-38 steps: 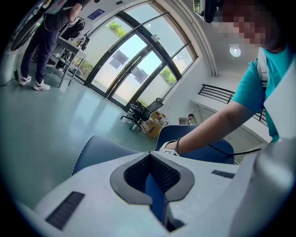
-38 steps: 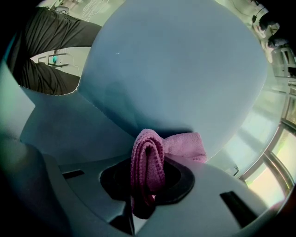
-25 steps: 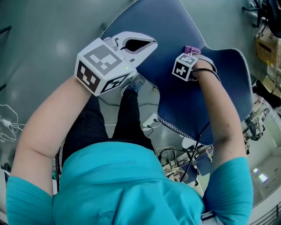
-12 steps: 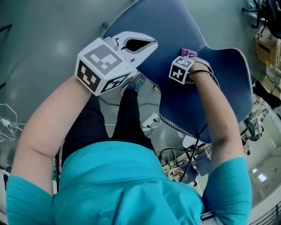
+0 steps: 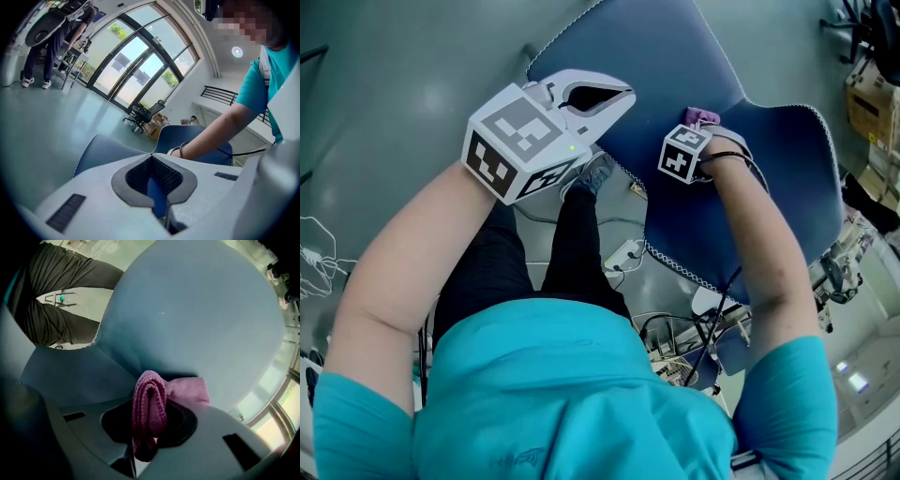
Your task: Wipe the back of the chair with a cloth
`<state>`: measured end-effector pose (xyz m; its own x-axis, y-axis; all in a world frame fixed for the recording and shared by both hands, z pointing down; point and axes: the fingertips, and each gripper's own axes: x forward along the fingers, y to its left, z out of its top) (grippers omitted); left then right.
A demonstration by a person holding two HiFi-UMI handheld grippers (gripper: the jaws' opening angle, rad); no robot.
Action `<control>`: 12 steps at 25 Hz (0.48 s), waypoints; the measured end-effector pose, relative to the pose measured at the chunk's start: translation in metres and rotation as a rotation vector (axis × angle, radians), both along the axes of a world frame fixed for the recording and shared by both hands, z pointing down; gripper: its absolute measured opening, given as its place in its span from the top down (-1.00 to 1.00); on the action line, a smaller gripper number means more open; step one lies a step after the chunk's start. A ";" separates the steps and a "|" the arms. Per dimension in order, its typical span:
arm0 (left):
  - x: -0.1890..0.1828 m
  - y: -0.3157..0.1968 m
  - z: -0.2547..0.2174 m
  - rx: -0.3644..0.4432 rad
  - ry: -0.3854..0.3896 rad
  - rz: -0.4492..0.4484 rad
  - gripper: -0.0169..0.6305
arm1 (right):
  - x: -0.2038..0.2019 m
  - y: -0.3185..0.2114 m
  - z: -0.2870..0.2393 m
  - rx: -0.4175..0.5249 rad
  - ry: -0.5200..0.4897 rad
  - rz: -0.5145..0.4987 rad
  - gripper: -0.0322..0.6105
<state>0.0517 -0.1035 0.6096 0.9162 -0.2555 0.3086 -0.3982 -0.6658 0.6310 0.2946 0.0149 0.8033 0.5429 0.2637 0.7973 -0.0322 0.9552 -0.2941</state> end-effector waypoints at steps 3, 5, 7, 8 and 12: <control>-0.002 0.000 0.001 -0.001 -0.002 0.000 0.97 | -0.002 0.000 0.000 -0.002 0.001 0.002 0.71; -0.004 0.001 0.001 -0.002 -0.003 0.001 0.97 | -0.007 0.003 -0.002 -0.010 -0.008 0.014 0.71; -0.005 0.002 0.001 -0.004 -0.004 0.001 0.97 | -0.012 0.010 -0.003 -0.022 -0.019 0.017 0.71; -0.005 0.003 0.001 -0.005 -0.004 0.001 0.97 | -0.015 0.014 -0.002 -0.029 -0.024 0.014 0.71; -0.005 0.005 0.000 -0.002 -0.002 0.003 0.97 | -0.023 0.030 -0.001 -0.051 -0.038 0.007 0.71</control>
<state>0.0469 -0.0982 0.6099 0.9165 -0.2520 0.3106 -0.3972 -0.6656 0.6318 0.2712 0.0453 0.8024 0.5105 0.3077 0.8029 -0.0264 0.9389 -0.3430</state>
